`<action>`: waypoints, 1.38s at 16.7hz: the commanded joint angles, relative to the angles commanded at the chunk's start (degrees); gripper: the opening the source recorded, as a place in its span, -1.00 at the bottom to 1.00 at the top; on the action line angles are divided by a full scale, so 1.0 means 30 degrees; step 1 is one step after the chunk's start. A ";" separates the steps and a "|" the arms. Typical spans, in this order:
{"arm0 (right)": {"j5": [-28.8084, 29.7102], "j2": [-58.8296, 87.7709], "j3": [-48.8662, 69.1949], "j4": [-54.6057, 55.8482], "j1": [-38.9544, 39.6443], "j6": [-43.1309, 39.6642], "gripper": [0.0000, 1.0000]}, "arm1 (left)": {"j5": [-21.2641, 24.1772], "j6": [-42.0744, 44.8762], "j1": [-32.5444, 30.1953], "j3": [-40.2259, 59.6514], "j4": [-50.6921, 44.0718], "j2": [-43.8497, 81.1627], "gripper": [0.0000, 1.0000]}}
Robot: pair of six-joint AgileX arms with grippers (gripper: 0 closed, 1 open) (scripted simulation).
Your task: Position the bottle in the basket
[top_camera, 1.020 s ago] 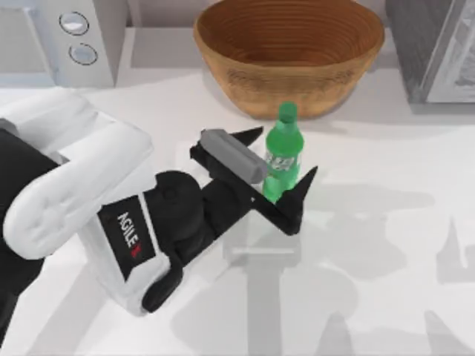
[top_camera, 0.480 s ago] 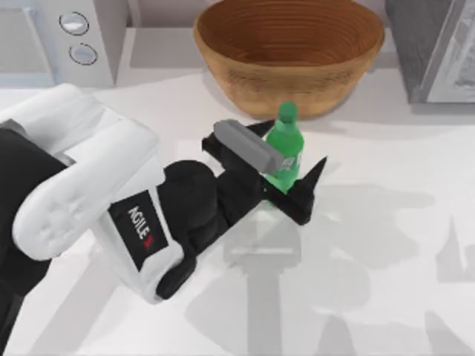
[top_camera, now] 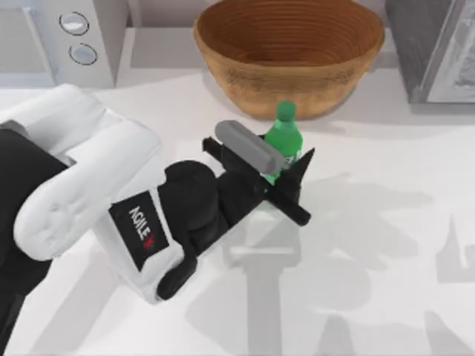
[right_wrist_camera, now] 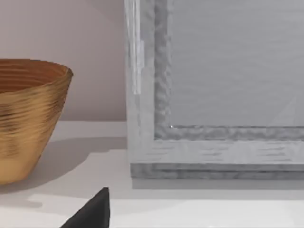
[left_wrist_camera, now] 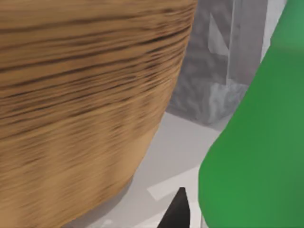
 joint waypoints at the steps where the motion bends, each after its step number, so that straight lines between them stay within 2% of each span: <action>1: 0.0000 0.0000 0.0000 0.0000 0.0000 0.0000 1.00 | 0.0000 0.0000 0.0000 0.0000 0.0000 0.0000 -0.66; 3: 0.0000 0.0000 0.0000 0.0000 0.0000 0.0000 1.00 | 0.0000 0.0000 0.0000 0.0000 0.0000 0.0000 -0.96; 4: 0.0000 0.0000 0.0000 0.0000 0.0000 0.0000 1.00 | 0.0000 0.0000 0.0000 0.0000 0.0000 0.0000 -1.00; 15: 0.0000 0.0000 0.0000 0.0000 0.0000 0.0000 1.00 | 0.0106 0.0003 0.0123 -0.0585 -0.0222 -0.0693 -1.00; 18: 0.0000 0.0000 0.0000 0.0000 0.0000 0.0000 1.00 | 0.0385 -0.0010 0.0409 -0.2337 -0.0918 -0.3065 -1.00; 23: 0.0000 0.0000 0.0000 0.0000 0.0000 0.0000 1.00 | 0.0994 0.0030 0.1217 -0.6745 -0.2687 -0.9776 -1.00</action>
